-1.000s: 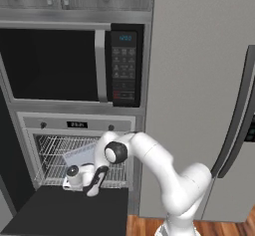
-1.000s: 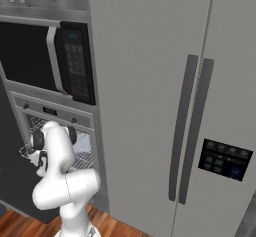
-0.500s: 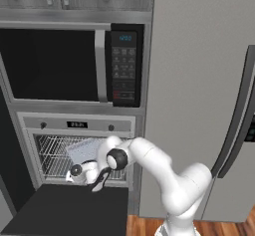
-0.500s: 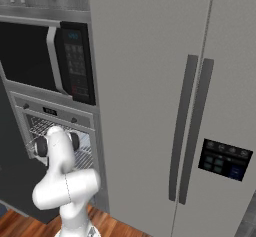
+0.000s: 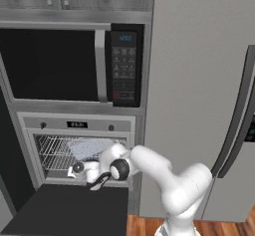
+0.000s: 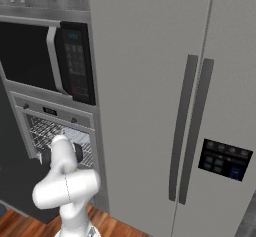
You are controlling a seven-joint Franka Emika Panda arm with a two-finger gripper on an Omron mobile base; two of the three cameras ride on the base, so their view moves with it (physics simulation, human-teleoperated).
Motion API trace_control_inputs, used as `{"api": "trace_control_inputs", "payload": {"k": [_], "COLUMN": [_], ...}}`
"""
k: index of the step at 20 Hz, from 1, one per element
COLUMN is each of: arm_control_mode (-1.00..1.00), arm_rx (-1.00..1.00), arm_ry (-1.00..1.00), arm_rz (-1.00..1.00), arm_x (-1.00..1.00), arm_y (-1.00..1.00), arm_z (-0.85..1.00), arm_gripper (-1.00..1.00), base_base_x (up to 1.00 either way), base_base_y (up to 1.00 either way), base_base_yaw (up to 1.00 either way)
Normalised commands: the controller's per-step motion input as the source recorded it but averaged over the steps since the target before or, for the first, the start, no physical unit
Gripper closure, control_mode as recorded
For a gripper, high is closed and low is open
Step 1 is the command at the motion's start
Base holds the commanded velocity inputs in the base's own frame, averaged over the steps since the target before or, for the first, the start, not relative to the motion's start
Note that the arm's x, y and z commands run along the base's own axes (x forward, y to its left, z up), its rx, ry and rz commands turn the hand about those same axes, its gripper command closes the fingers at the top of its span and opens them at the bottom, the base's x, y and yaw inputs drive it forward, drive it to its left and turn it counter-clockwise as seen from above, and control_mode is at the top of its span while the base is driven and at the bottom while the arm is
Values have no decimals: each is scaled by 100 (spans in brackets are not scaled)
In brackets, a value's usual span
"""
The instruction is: Take the baked cake out of the oven and place it on the plate for cooling. Then close the oven door.
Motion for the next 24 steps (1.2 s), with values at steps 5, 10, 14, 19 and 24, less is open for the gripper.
{"api": "trace_control_inputs", "payload": {"k": [5, 10, 14, 19, 24], "arm_control_mode": [-100, -100, -100, -100, -100], "arm_rx": [0, 0, -3, -5, -7], "arm_ry": [0, 0, 0, 5, 15], "arm_rz": [0, 0, 0, 0, 3], "arm_x": [51, 31, -2, -6, -29], "arm_y": [0, 17, 48, 62, 60], "arm_z": [0, 0, -1, 5, 0], "arm_gripper": [-100, -100, -100, -100, -100], "base_base_x": [0, 0, 0, 0, 0], "base_base_y": [0, 0, 0, 0, 0], "base_base_yaw": [0, 0, 0, 0, 0]}}
